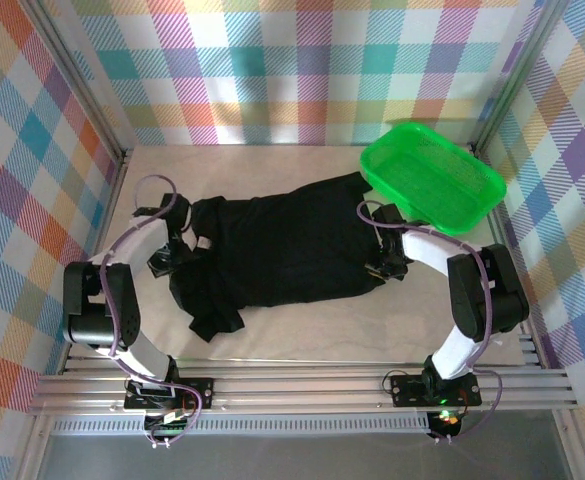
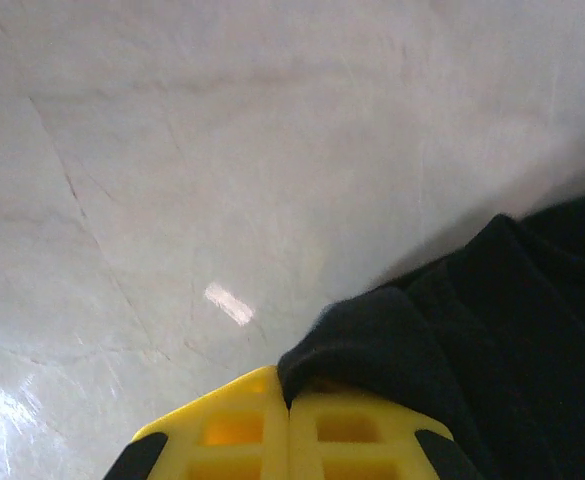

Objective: Fold and stack the t-shirts

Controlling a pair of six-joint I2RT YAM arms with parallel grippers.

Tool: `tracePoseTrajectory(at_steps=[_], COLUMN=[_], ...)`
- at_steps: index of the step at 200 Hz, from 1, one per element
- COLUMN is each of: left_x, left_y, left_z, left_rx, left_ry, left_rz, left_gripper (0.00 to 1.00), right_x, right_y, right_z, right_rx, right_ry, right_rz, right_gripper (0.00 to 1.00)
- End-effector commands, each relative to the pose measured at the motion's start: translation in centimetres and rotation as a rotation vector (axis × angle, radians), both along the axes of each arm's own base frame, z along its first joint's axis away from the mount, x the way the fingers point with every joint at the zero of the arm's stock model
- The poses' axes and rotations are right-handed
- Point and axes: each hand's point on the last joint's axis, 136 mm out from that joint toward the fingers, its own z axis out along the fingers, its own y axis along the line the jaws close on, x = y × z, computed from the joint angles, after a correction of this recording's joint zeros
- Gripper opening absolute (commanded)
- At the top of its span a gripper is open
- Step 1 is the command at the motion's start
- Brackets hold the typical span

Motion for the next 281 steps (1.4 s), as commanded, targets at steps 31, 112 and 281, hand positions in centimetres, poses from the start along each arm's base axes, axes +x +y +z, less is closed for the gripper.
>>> tracePoseTrajectory(at_steps=[31, 112, 281], left_x=[7.3, 10.6, -3.8], left_y=[1.8, 5.7, -6.8], left_z=[5.4, 0.5, -7.3], left_rx=[-0.086, -0.219, -0.412], left_ry=[-0.276, -0.226, 0.005], left_rz=[0.005, 0.204, 0.196], left_gripper=[0.0, 0.66, 0.0], right_x=[2.8, 6.7, 1.9], right_y=[-2.1, -2.1, -1.5], right_z=[4.6, 6.3, 5.9], right_rx=[-0.041, -0.006, 0.083], right_ry=[-0.092, -0.062, -0.085], right_rz=[-0.017, 0.0, 0.016], right_gripper=[0.0, 0.33, 0.49])
